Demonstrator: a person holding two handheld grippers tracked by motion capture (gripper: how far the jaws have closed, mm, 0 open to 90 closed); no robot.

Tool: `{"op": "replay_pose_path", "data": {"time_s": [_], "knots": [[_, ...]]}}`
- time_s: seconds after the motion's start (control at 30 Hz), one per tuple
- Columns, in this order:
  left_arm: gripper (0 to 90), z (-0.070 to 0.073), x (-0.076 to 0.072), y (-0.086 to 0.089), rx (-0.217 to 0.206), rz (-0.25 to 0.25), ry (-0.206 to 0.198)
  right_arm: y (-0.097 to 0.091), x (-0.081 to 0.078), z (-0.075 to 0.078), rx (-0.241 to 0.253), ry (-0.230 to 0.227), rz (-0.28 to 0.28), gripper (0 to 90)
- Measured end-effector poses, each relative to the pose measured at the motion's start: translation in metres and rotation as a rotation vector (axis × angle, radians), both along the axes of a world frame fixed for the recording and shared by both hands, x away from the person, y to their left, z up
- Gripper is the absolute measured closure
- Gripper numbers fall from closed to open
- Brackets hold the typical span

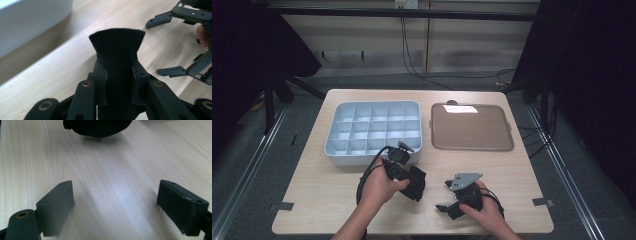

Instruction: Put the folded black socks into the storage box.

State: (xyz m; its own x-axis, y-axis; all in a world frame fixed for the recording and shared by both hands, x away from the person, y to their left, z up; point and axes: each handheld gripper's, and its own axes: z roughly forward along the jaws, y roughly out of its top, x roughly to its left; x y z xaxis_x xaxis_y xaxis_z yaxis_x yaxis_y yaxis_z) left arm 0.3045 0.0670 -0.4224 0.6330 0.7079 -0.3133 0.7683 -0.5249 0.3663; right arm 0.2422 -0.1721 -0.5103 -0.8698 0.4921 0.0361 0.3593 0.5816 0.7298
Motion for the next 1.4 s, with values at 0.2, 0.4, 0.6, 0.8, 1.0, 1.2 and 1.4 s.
{"op": "replay_pose_path", "data": {"time_s": [0.2,0.4,0.6,0.8,1.0,1.2,1.4], "knots": [[70.3,0.004,0.002,0.005,0.001,0.009,-0.001,0.000,0.000,0.000,-0.001,0.000,0.001,13.3],[70.3,0.009,0.004,0.012,0.006,0.019,-0.007,0.000,0.000,0.000,-0.001,-0.001,0.000,13.3],[70.2,0.012,0.005,0.016,0.002,0.033,-0.007,0.000,0.000,0.000,-0.001,0.002,-0.001,13.3],[70.2,0.017,0.009,0.022,0.013,0.033,-0.009,0.000,0.000,0.000,-0.001,0.001,-0.001,13.3],[70.2,0.024,0.012,0.029,0.013,0.042,-0.016,0.000,0.000,0.000,-0.001,0.001,-0.002,13.3],[70.1,0.028,0.014,0.035,0.019,0.046,-0.007,0.000,0.000,0.000,-0.001,0.001,-0.002,13.3],[70.1,0.035,0.016,0.042,0.022,0.052,-0.018,0.000,0.000,0.000,0.000,0.001,-0.002,13.3]]}}
